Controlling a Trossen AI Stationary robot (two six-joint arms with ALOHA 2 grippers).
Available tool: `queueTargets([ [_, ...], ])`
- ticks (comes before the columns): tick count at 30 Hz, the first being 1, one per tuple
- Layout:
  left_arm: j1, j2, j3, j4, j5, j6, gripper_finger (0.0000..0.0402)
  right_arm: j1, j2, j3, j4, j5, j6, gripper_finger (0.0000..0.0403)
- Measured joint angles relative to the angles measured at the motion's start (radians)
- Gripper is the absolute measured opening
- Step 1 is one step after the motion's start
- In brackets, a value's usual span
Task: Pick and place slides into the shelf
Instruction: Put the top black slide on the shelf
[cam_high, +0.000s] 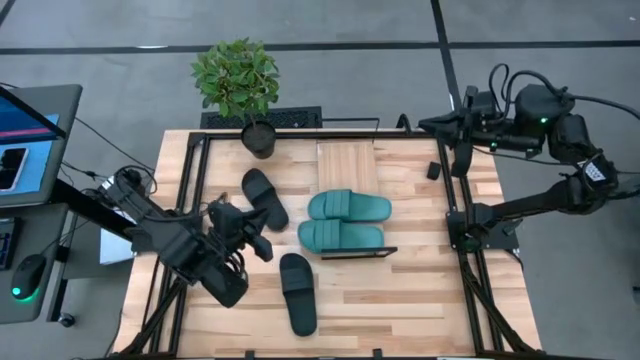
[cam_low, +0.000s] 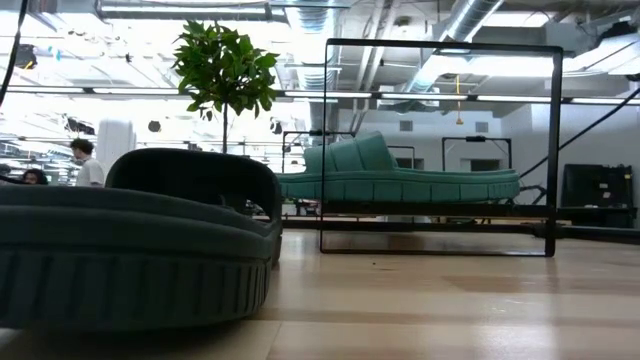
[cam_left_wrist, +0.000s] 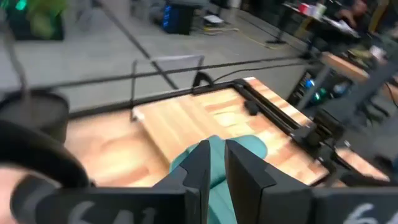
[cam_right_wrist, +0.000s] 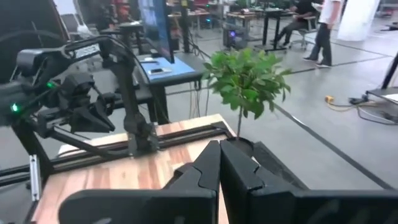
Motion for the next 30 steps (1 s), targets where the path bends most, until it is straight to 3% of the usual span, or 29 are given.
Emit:
queueTargets([
  [7, 0.005, 0.0, -0.237, -0.024, 0.064, -0.451, 0.0035, 0.011, 0.0, 0.0, -0.015, 0.017, -0.015, 0.0],
  [12, 0.052, 0.0, -0.394, 0.249, 0.128, -0.468, 0.0035, -0.001, -0.012, -0.001, -0.04, 0.017, -0.042, 0.0],
  [16, 0.097, 0.0, -0.487, 0.434, 0.167, -0.405, 0.0035, -0.018, -0.014, 0.0, -0.069, 0.017, -0.064, 0.0],
  [21, 0.138, 0.0, -0.55, 0.478, 0.339, -0.347, 0.0035, -0.045, -0.013, -0.001, -0.116, 0.018, -0.106, 0.0],
  [24, 0.144, 0.0, -0.557, 0.508, 0.365, -0.28, 0.0035, -0.064, -0.014, 0.0, -0.142, 0.018, -0.125, 0.0],
  [27, 0.148, 0.0, -0.557, 0.61, 0.342, -0.102, 0.0035, -0.081, -0.013, -0.001, -0.165, 0.017, -0.145, 0.0],
  [30, 0.159, 0.0, -0.557, 0.768, 0.368, 0.189, 0.0035, -0.096, -0.013, 0.0, -0.168, 0.017, -0.168, 0.0],
])
